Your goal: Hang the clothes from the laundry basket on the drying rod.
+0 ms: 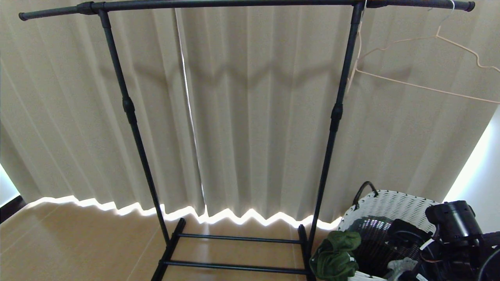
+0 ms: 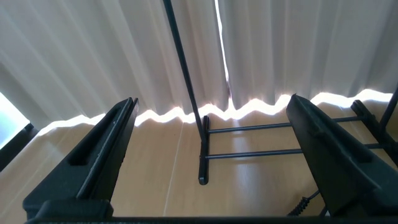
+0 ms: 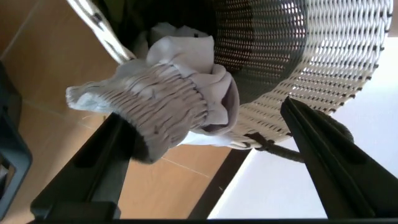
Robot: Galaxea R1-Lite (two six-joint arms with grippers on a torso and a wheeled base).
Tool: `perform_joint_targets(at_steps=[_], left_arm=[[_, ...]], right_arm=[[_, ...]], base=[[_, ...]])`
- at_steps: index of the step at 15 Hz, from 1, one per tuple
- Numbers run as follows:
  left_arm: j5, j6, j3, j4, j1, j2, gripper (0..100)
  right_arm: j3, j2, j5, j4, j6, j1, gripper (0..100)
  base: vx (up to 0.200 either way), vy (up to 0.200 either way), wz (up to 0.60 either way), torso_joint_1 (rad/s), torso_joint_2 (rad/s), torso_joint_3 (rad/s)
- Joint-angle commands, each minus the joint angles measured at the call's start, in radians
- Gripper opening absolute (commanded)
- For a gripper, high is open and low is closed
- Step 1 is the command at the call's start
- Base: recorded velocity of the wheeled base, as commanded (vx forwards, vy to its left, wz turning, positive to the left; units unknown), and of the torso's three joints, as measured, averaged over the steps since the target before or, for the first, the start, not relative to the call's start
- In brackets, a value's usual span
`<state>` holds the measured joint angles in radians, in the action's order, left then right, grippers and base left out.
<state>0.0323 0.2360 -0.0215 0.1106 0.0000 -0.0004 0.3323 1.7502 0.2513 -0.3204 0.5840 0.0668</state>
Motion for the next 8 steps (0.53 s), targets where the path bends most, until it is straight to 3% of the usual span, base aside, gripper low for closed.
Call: perform_joint_targets(at_steps=[1, 4, 5, 8], left_arm=[[0.001, 0.0, 0.0, 0.0, 0.0, 0.0, 100], [0.003, 0.0, 0.0, 0.0, 0.0, 0.0, 100], [0.003, 0.0, 0.0, 0.0, 0.0, 0.0, 100], [0.004, -0.001, 0.0, 0.0, 0.0, 0.0, 100]], right_arm=[[0.004, 0.022, 0.005, -0.014, 0.0, -0.015, 100], [-0.007, 0.02, 0.005, -0.062, 0.0, -0.021, 100], [-0.009, 0.022, 0.005, -0.066, -0.001, -0.021, 0], [-0.009, 0.011, 0.005, -0.069, 0.0, -0.019, 0]], base=[[0.0, 0.0, 0.0, 0.0, 0.0, 0.0], [0.0, 0.0, 0.0, 0.0, 0.0, 0.0], [0.0, 0.0, 0.0, 0.0, 0.0, 0.0], [0.0, 0.0, 0.0, 0.0, 0.0, 0.0]])
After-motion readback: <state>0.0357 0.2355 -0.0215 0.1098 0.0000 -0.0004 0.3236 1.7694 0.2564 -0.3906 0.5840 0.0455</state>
